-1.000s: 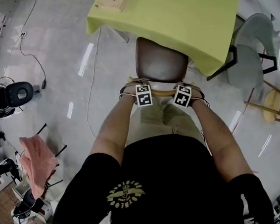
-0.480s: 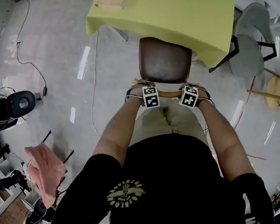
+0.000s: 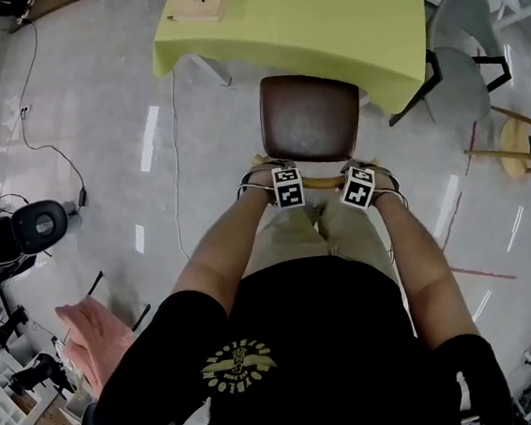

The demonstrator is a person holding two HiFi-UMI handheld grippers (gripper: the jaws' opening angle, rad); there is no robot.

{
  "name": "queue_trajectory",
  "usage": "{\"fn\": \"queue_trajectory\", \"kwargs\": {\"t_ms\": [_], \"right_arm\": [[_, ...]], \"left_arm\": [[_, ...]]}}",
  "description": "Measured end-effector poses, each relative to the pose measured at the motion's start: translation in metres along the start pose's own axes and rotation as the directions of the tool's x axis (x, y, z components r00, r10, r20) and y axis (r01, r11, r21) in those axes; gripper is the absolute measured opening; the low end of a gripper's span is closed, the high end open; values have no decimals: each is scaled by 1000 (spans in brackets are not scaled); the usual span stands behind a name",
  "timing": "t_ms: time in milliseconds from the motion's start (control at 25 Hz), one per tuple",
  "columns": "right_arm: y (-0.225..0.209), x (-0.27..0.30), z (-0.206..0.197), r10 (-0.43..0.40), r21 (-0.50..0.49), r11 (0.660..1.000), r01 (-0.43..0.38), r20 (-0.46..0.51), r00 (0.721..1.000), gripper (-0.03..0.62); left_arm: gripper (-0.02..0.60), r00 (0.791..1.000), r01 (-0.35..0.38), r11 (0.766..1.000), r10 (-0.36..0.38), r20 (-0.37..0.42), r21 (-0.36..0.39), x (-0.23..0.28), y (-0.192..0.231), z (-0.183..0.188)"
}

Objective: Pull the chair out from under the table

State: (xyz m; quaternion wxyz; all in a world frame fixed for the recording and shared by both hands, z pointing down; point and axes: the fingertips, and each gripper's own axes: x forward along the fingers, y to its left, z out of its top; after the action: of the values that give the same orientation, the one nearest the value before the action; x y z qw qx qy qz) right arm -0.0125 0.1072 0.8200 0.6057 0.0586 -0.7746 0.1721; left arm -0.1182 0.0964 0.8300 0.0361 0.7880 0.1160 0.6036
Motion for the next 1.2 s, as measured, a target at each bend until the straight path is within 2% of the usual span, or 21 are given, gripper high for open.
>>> {"fn": "queue_trajectory", "kwargs": {"t_ms": [440, 880, 1080, 1200], "right_arm": [[34, -1, -21, 23, -21, 1000, -23, 11, 1000, 176], [63, -2, -44, 66, -65, 996, -64, 24, 998, 172], [61, -10, -46, 85, 57, 994, -91, 97, 992, 183], [56, -19, -53, 80, 146, 984, -102, 150, 985, 189]], "left_arm": [[187, 1000, 9, 1000, -9, -9, -17, 12, -41, 12], [186, 999, -25, 996, 23, -32, -82, 24, -78, 28], [187, 999, -18, 975, 24, 27, -221, 17, -79, 31], [187, 993, -22, 941, 60, 102, -338, 1, -76, 36]]}}
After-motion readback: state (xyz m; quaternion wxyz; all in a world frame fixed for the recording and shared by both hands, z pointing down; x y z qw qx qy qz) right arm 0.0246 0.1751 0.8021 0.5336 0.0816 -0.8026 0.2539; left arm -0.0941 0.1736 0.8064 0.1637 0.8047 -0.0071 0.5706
